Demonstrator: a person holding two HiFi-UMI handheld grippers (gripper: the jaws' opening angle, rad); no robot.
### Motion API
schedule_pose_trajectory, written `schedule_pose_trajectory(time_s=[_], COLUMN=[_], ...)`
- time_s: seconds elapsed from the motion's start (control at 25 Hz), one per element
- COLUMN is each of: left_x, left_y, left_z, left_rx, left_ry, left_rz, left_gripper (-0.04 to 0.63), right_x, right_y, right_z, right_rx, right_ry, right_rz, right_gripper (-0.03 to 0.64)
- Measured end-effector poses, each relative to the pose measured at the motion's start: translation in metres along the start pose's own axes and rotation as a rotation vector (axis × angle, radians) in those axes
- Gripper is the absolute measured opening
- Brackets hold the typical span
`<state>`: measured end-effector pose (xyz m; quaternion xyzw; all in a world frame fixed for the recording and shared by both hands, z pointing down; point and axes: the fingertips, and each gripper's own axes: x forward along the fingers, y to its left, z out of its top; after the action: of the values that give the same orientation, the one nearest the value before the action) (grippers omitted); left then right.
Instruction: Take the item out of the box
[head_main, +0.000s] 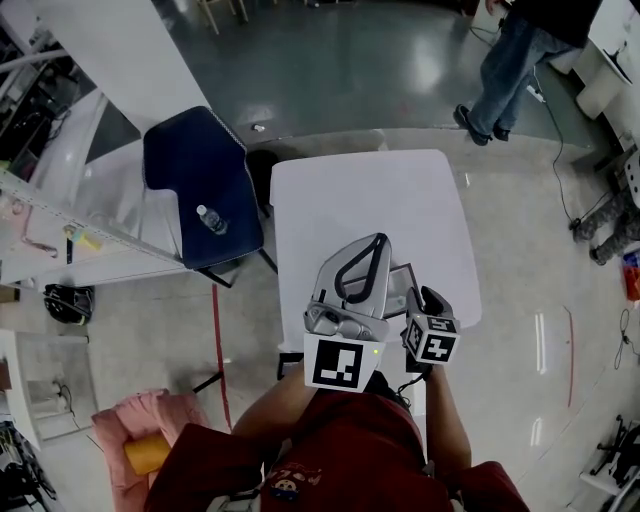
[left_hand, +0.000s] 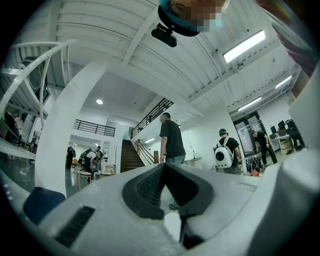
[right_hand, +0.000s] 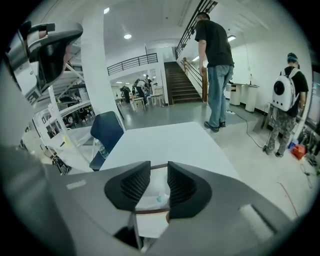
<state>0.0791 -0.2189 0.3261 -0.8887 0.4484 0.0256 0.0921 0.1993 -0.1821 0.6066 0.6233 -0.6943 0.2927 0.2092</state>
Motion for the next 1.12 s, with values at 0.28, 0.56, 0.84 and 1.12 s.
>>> schedule_pose_trajectory(time_s=[0.28, 0.56, 0.84, 1.12], left_x=[0.000, -0.002, -0.001, 0.001], left_y=[0.001, 0.005, 0.007, 0.011], left_z=[-0.002, -0.003, -0.009, -0.016], left_rx=[0.000, -0.010, -0.013, -0.031], left_ry=[0.006, 0.011, 0.024, 0.035], left_rz=[0.004, 0.011, 0.009, 0.014], left_gripper=[0.003, 0.003, 0.003, 0.003], right_x=[0.015, 0.025, 0.037, 0.048], right_y=[-0.002, 0.000, -0.001, -0.002], right_z=[-0.027, -0.048, -0.067, -0.076], right_rx=[0.002, 0.007, 0.009, 0.022], right_ry=[0.098, 0.174, 0.253, 0.294], right_rz=[0.008, 0.020, 0.022, 0.020], right_gripper=[0.132, 0.158, 0.184, 0.187])
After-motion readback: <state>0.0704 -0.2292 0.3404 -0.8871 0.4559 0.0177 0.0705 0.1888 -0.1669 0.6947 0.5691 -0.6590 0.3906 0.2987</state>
